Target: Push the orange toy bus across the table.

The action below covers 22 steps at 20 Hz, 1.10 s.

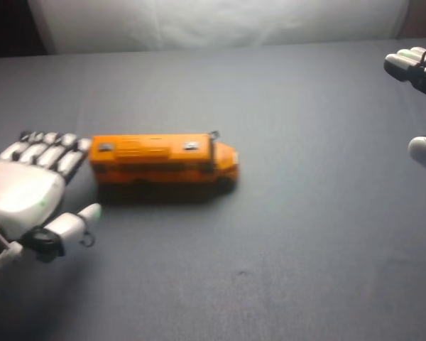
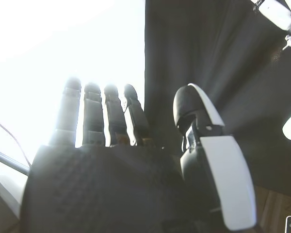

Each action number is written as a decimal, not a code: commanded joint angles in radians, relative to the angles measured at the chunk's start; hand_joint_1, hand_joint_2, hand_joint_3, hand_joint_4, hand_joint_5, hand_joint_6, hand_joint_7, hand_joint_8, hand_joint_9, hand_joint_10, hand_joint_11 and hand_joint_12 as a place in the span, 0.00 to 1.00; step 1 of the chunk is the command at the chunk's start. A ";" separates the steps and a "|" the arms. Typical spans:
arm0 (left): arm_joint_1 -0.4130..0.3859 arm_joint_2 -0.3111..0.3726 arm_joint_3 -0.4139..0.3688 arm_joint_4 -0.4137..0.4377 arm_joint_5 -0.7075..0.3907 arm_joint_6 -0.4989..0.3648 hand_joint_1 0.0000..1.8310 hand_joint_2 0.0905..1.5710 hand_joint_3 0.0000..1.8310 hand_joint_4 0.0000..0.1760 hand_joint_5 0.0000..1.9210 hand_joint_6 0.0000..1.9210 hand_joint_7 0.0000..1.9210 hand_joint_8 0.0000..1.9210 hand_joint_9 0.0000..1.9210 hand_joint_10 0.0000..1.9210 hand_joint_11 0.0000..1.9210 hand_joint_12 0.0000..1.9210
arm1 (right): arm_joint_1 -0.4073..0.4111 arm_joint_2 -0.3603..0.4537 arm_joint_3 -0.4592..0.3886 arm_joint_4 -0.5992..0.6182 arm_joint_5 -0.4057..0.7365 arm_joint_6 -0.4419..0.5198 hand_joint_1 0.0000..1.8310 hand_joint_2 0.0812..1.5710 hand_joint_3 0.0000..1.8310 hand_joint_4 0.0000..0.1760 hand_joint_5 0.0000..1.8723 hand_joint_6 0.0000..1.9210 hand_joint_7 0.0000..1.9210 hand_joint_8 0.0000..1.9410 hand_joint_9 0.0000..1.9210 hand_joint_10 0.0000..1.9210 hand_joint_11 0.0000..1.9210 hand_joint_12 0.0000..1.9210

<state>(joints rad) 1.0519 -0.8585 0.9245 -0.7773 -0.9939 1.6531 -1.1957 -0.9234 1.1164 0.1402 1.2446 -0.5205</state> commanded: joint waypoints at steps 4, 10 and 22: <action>-0.034 -0.011 -0.017 0.093 -0.123 0.003 0.00 0.93 0.00 0.00 0.00 0.00 0.00 0.00 0.00 0.00 0.00 0.00 | 0.006 0.000 0.007 0.017 0.126 0.008 0.16 0.93 0.00 0.00 0.03 0.00 0.01 0.00 0.00 0.00 0.00 0.00; -0.013 0.038 -0.054 0.158 -0.283 -0.172 0.00 0.88 0.00 0.00 0.00 0.00 0.00 0.00 0.00 0.00 0.00 0.00 | 0.004 0.000 0.003 0.028 0.138 0.009 0.16 0.92 0.00 0.00 0.04 0.00 0.02 0.00 0.00 0.00 0.01 0.00; 0.050 0.083 -0.110 0.409 -0.628 -0.500 0.00 0.84 0.00 0.00 0.06 0.00 0.06 0.00 0.05 0.00 0.04 0.02 | -0.010 0.023 -0.040 0.074 0.423 0.022 0.32 0.90 0.00 0.00 0.10 0.00 0.08 0.00 0.04 0.00 0.02 0.01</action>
<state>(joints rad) 1.1099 -0.7811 0.8173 -0.3992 -1.4872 1.1538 -1.2125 -0.9039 1.0744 0.1993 1.5265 -0.4995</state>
